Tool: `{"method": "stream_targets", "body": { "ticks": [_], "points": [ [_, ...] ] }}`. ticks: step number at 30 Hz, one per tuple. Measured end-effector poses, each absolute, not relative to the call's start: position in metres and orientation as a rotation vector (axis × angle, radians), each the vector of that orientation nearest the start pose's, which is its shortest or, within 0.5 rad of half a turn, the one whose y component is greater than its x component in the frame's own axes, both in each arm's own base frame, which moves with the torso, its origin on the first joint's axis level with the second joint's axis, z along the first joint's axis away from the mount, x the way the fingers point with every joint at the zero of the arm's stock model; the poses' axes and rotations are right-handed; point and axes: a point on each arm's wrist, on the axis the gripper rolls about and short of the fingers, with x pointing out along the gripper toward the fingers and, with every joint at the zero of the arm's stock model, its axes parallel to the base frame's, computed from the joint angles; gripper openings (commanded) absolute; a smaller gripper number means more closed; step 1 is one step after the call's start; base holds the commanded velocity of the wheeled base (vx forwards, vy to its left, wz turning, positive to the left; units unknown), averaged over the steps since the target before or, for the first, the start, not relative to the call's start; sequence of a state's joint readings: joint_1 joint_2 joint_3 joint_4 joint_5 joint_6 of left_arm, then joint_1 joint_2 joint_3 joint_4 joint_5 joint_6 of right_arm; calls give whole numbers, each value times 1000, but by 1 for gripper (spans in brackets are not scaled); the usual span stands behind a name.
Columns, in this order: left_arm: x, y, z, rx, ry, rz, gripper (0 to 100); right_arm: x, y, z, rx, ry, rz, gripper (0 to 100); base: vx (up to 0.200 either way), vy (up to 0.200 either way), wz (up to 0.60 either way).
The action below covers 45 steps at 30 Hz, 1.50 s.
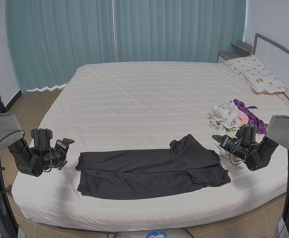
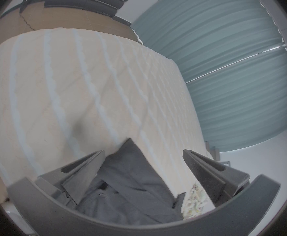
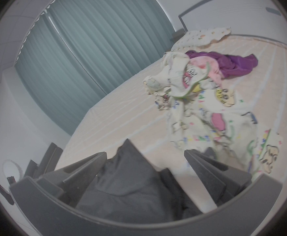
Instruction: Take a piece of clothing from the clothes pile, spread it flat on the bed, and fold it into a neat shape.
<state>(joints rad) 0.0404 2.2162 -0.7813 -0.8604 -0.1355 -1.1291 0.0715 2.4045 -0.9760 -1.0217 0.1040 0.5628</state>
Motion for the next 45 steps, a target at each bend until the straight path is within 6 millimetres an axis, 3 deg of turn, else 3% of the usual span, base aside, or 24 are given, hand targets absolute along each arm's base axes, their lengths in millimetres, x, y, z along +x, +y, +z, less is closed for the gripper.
{"method": "stream_targets", "body": {
  "ticks": [3,11,25,26,37,45],
  "points": [
    [373,4,27,-1166,561,208,100,429,45,4,569,500,113,100,0,0,0],
    [373,-4,21,-1164,565,171,100,443,56,2,502,597,222,100,0,0,0],
    [370,-6,14,-1165,562,167,100,451,72,-23,458,625,265,100,0,0,0],
    [370,-6,15,-1165,559,166,100,451,72,-25,457,628,265,0,0,0,0],
    [370,-6,13,-1166,555,170,100,443,72,-42,363,666,275,0,0,0,0],
    [371,-6,13,-1166,555,172,100,430,61,-31,346,679,261,0,0,0,0]
  ]
}}
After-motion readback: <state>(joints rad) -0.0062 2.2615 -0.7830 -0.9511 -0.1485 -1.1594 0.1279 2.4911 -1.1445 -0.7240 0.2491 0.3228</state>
